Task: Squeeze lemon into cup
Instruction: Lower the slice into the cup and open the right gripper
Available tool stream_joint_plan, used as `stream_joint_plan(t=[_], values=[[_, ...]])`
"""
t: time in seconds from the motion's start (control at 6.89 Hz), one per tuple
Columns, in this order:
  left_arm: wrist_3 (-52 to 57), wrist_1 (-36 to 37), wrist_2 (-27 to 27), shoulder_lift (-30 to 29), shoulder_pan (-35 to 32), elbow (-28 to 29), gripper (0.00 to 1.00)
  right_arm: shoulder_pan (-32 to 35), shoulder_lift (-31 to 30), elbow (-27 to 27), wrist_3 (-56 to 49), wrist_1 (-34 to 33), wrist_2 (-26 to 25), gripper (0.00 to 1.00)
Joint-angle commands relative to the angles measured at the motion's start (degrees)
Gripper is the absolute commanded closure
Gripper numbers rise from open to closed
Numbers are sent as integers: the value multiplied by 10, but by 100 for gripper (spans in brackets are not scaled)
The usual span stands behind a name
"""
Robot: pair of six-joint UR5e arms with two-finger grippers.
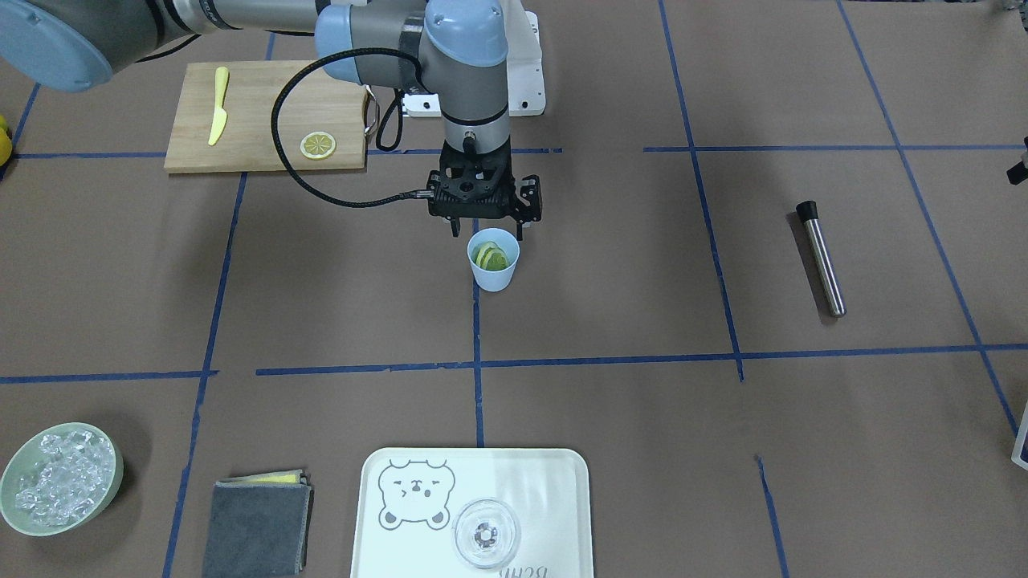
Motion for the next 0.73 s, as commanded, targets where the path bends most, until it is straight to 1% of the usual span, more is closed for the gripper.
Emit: stream_joint_plan(t=[0.0,0.15,0.29,0.44,0.58], values=[[-54,-2,5,-5,31,10,0,21,-22,40,-1,-7,28,0],[-130,-47,8,-10,76,20,0,37,-105,129,-8,-7,43,0],[-238,-148,45,-10,121,46,0,63,-170,188,-21,-6,78,0],[-334,-233,100,-10,188,74,0,76,-228,234,-78,-3,85,0],[-376,-277,129,-16,234,100,1,87,-278,257,-114,0,86,0]])
